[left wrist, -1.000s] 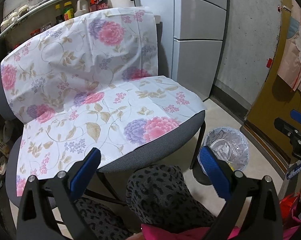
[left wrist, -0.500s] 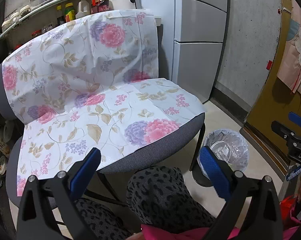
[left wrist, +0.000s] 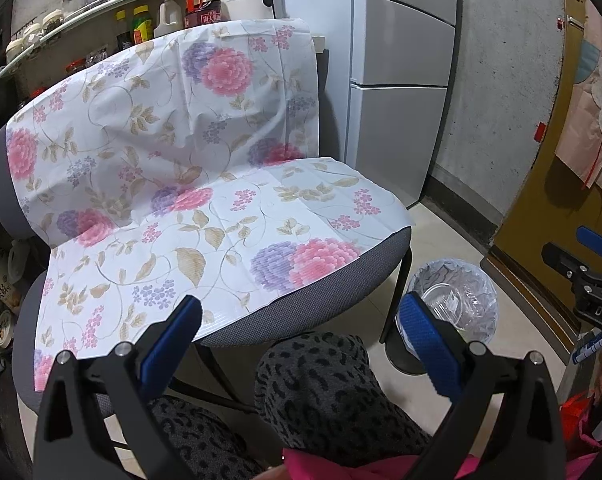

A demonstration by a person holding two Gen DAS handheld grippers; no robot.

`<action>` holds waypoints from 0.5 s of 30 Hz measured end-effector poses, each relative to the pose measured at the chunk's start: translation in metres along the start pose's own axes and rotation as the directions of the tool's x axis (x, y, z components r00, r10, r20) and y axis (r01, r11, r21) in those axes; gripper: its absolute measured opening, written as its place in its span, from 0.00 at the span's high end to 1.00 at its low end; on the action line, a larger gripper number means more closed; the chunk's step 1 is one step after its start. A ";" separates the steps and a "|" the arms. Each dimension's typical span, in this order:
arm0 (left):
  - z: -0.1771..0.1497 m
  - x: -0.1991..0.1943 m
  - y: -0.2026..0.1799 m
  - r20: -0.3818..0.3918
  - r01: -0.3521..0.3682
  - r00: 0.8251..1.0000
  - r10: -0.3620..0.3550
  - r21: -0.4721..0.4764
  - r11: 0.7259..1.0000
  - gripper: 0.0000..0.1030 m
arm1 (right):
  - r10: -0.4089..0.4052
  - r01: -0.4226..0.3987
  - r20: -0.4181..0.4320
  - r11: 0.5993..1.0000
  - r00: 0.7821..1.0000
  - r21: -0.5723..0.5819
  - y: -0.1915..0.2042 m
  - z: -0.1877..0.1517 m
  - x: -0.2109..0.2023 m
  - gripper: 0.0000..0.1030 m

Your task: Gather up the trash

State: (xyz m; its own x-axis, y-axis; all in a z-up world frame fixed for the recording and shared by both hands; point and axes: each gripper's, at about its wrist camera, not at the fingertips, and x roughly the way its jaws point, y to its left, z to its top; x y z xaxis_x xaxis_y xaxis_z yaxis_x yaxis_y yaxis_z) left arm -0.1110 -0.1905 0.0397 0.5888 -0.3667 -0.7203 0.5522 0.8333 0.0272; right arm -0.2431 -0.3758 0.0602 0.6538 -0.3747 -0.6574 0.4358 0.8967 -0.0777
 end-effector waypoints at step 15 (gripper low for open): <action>-0.001 -0.001 0.001 0.002 -0.001 1.000 0.001 -0.001 1.000 0.07 | -0.002 0.002 -0.003 1.000 1.000 0.001 -0.002 0.000 0.001 0.14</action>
State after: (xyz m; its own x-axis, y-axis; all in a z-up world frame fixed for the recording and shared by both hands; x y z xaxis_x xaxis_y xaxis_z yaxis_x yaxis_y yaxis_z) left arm -0.1114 -0.1890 0.0397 0.5906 -0.3669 -0.7188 0.5509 0.8341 0.0269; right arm -0.2433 -0.3779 0.0592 0.6511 -0.3756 -0.6596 0.4375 0.8958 -0.0782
